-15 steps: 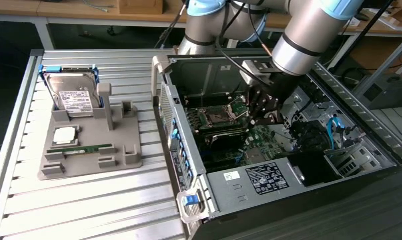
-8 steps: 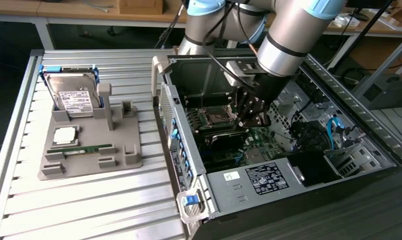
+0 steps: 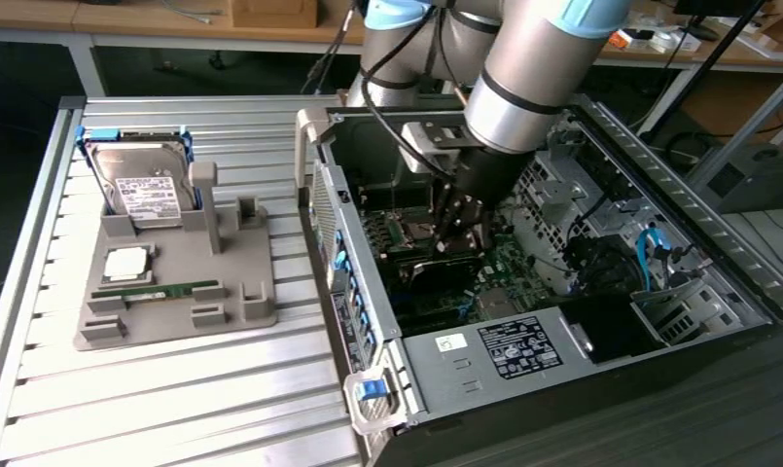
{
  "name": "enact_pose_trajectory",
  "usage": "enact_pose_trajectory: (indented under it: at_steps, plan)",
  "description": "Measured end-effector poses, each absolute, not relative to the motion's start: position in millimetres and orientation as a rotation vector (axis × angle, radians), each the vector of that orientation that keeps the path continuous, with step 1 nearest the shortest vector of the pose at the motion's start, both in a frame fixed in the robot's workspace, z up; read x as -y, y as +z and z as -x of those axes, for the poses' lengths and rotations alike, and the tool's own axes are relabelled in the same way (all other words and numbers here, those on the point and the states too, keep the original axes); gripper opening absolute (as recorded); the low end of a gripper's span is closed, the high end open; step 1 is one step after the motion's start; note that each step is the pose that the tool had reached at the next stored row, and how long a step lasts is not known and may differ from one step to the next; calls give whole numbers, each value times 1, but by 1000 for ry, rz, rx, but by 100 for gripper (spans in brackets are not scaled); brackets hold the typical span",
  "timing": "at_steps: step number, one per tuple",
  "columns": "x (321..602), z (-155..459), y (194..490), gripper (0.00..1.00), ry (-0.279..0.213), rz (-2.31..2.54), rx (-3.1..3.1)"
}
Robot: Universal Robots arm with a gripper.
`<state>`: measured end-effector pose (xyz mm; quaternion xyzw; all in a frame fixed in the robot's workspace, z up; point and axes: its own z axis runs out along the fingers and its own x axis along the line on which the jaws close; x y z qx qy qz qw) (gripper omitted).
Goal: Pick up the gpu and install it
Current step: 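Press down on the gpu until it lock into place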
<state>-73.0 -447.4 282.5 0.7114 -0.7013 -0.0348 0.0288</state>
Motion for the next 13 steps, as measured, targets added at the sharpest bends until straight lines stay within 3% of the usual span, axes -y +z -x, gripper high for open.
enact_pose_trajectory:
  at_steps: [13]
  plan:
    - [451, 103, 276, 11, -107, -2195, 2164]
